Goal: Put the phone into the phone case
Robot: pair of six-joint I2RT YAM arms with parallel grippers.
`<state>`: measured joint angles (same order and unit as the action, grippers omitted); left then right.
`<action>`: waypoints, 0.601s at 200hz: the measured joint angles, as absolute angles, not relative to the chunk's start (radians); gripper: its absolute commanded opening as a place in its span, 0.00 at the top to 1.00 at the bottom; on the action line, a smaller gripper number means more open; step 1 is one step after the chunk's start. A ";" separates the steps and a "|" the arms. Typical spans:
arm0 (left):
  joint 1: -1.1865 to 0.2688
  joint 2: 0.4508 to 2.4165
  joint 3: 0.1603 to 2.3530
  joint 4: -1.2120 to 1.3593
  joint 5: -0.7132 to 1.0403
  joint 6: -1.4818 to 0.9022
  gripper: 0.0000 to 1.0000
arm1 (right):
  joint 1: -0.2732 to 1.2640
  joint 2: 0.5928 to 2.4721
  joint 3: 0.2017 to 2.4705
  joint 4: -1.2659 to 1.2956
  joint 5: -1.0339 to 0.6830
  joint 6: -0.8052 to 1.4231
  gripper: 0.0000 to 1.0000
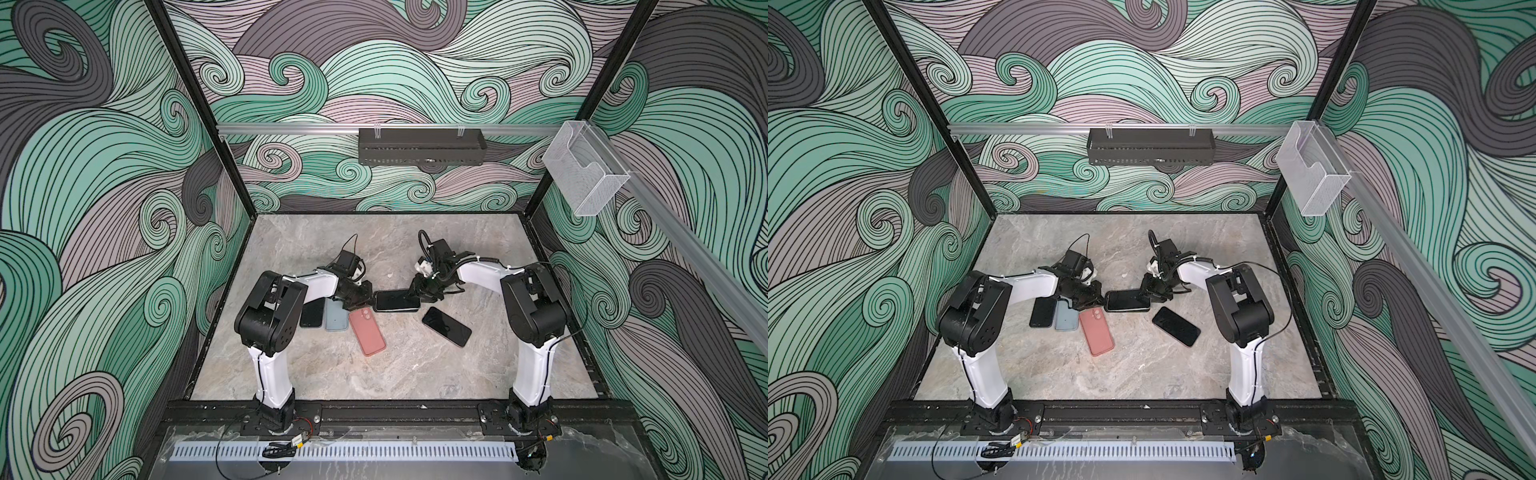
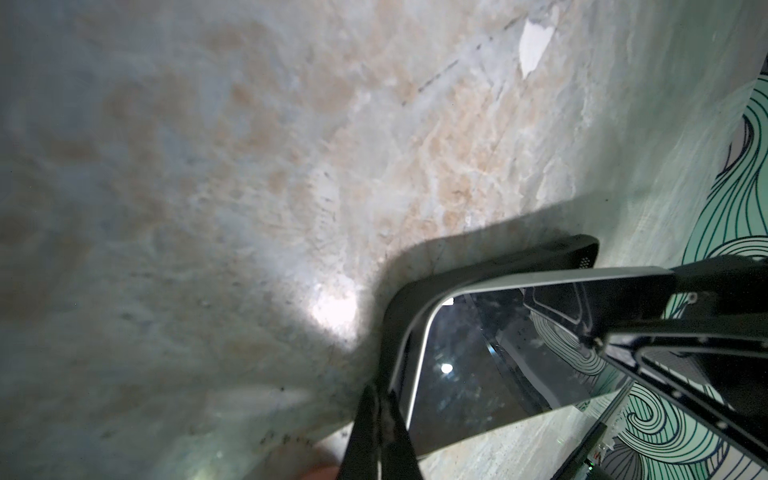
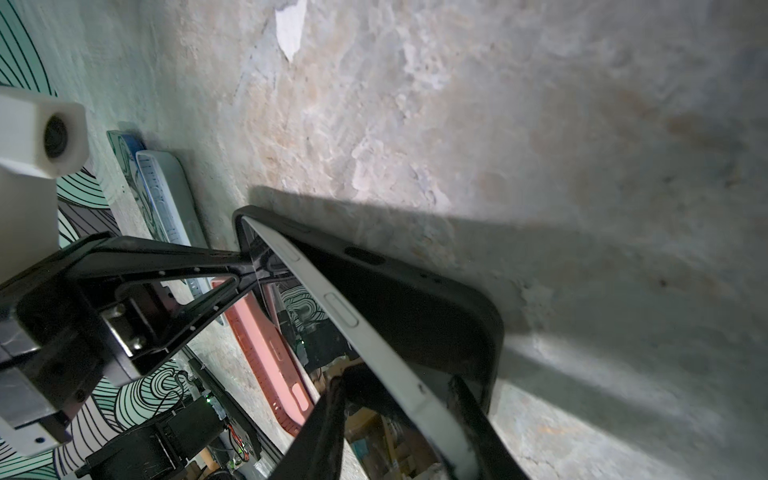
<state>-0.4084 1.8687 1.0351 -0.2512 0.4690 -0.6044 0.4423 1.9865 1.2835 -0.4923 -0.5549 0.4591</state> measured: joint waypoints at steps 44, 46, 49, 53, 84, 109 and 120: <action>-0.411 1.840 1.022 -0.241 0.501 -0.617 0.88 | 0.445 1.987 1.284 -0.501 -0.549 0.453 0.61; -0.411 1.835 1.022 -0.240 0.507 -0.617 0.88 | 0.445 1.987 1.284 -0.501 -0.550 0.453 0.61; -0.411 1.833 1.022 -0.238 0.513 -0.617 0.87 | 0.445 1.987 1.284 -0.502 -0.549 0.453 0.61; -0.413 1.827 1.022 -0.232 0.522 -0.618 0.87 | 0.445 1.987 1.284 -0.502 -0.549 0.453 0.61; -0.427 1.802 1.024 -0.205 0.562 -0.617 0.86 | 0.446 1.989 1.290 -0.510 -0.549 0.452 0.60; -0.430 1.803 1.025 -0.203 0.570 -0.615 0.86 | 0.450 1.999 1.312 -0.532 -0.540 0.446 0.59; -0.430 1.803 1.025 -0.207 0.566 -0.614 0.86 | 0.453 2.002 1.322 -0.545 -0.528 0.444 0.58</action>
<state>-0.4301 1.8027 1.0252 -0.2066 0.5655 -0.6136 0.4526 2.0022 1.3220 -0.5453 -0.5282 0.4438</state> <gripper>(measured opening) 0.140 0.413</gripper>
